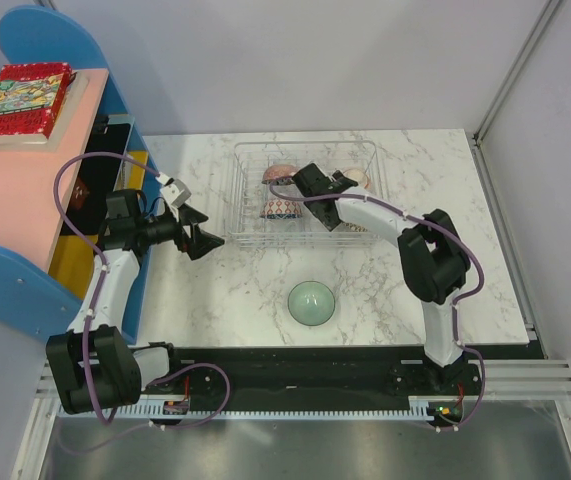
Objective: Load the bowls into the dish rack
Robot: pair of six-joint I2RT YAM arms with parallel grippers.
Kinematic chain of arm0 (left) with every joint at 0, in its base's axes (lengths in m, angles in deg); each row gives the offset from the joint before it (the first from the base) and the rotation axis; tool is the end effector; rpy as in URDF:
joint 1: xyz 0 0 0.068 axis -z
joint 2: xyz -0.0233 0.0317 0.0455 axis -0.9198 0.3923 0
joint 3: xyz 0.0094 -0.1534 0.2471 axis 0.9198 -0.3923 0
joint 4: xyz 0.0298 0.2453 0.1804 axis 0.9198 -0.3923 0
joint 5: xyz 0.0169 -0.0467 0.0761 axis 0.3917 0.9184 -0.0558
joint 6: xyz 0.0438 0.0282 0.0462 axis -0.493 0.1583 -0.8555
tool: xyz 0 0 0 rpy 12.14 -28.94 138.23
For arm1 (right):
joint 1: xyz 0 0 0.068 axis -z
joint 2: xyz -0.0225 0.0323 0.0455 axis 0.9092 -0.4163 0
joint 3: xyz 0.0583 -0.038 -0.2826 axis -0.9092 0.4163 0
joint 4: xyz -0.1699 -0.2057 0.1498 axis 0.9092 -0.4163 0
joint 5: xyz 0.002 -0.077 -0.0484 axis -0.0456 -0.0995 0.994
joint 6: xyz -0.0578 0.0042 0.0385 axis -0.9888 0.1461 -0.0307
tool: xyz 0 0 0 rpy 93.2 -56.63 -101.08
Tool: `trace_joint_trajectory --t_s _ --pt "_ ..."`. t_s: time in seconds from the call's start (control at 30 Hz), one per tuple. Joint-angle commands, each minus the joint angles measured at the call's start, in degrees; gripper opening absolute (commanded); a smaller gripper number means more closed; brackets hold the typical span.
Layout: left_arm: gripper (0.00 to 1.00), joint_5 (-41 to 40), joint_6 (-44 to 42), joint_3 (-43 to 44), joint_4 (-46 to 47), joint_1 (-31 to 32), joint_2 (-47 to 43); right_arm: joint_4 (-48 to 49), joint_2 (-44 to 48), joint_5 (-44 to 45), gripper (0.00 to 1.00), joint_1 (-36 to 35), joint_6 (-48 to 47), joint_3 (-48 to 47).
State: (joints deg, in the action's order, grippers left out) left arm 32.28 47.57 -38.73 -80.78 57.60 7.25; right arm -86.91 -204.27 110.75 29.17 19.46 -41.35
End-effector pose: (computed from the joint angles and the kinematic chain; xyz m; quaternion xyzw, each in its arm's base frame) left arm 0.2902 -0.0038 0.2669 0.3430 0.7257 -0.3364 0.4926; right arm 0.4146 0.2616 0.1927 -0.2789 0.8829 -0.2465 0.2861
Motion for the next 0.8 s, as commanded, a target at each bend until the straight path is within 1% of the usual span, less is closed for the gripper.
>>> trace_joint_trajectory --t_s 0.0,0.03,0.07,0.17,0.3,0.33,0.57,0.63,0.77 --pt "1.00 2.1 -2.0 -0.2 0.4 -0.4 -1.5 -1.8 -2.8 -6.4 0.67 -1.1 2.3 3.2" --pt "1.00 2.1 -1.9 -0.2 0.4 -0.4 -1.6 -1.8 -2.8 -6.6 0.71 -1.3 2.1 3.5" --pt "1.00 2.0 -1.9 -0.2 0.5 -0.4 -1.6 -1.8 -2.7 -6.9 0.76 -1.5 2.1 3.9" --pt "1.00 2.0 -1.8 -0.3 0.4 -0.4 -1.7 -2.0 -2.2 -7.9 0.83 -1.9 1.7 4.4" --pt "1.00 2.0 -1.9 -0.2 0.4 -0.4 -1.8 -2.3 -1.8 -9.3 0.89 -2.7 1.2 5.5" --pt "1.00 1.9 -1.9 -0.1 0.4 -0.5 -1.8 -2.3 -1.7 -9.7 0.92 -3.0 1.1 6.0" --pt "1.00 2.0 -1.9 -0.2 0.4 -0.5 -1.9 -2.3 -0.5 -12.2 0.96 -4.0 0.5 6.8" --pt "1.00 1.9 -1.9 -0.2 0.4 -0.5 -1.9 -2.7 0.7 -13.2 0.98 -4.1 0.4 6.1" --pt "1.00 1.9 -2.0 -0.2 0.4 -0.5 -1.8 -4.0 4.0 -15.5 0.98 -4.2 0.0 4.2"
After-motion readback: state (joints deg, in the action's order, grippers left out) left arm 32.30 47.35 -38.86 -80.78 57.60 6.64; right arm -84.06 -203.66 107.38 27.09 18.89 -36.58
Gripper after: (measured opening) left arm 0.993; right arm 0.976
